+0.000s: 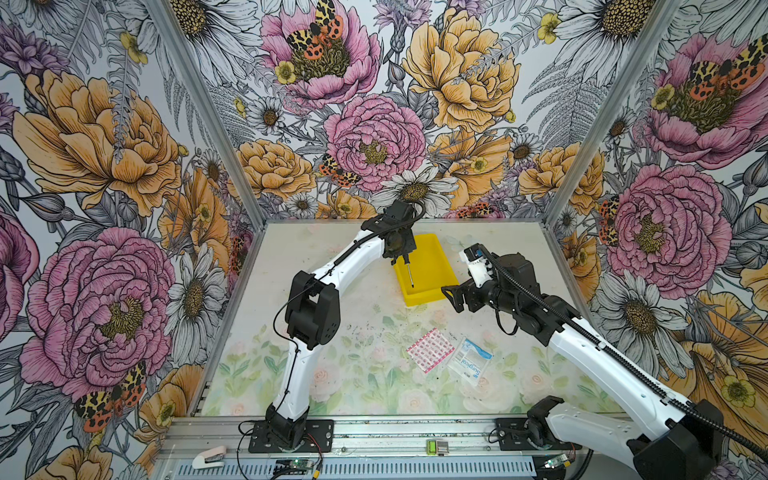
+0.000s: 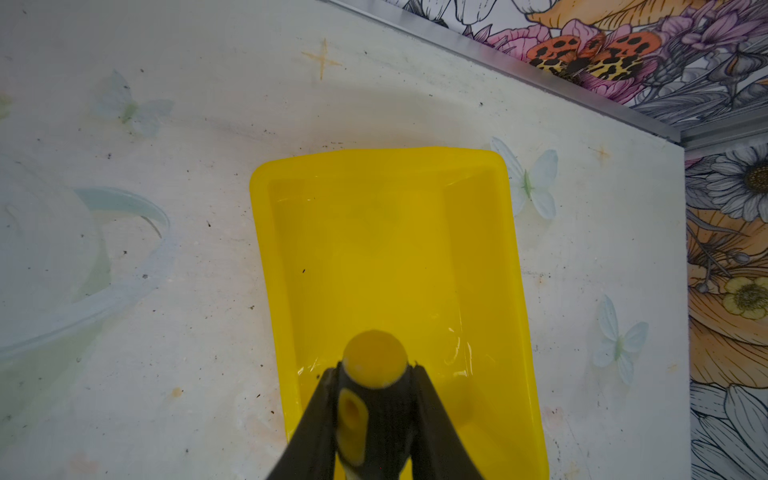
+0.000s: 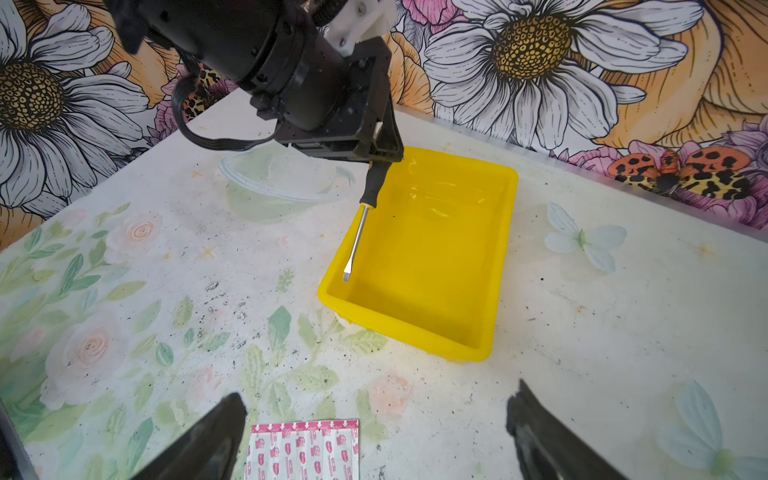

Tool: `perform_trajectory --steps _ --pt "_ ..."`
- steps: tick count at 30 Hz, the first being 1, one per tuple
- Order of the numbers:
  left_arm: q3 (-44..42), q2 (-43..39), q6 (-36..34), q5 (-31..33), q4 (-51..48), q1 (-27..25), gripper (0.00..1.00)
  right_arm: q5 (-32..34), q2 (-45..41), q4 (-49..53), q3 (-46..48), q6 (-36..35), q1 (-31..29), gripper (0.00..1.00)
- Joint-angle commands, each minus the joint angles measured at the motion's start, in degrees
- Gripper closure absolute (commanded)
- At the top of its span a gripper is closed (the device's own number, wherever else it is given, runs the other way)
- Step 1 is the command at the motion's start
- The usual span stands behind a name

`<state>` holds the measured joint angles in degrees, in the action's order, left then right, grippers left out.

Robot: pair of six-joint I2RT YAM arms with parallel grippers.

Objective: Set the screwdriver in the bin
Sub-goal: 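Lift the screwdriver with the left gripper and carry it over the yellow bin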

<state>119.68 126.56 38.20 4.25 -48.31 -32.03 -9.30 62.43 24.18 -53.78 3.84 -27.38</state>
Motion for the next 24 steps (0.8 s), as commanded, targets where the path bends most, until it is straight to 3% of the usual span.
perform_trajectory --steps 1,24 --pt "3.77 2.53 1.39 -0.21 0.16 -0.31 0.88 -0.37 -1.1 -0.11 0.85 0.38 0.39 0.0" --pt "12.05 15.52 3.99 -0.38 0.15 -0.89 0.86 -0.19 0.57 0.96 0.06 1.09 2.29 0.01"
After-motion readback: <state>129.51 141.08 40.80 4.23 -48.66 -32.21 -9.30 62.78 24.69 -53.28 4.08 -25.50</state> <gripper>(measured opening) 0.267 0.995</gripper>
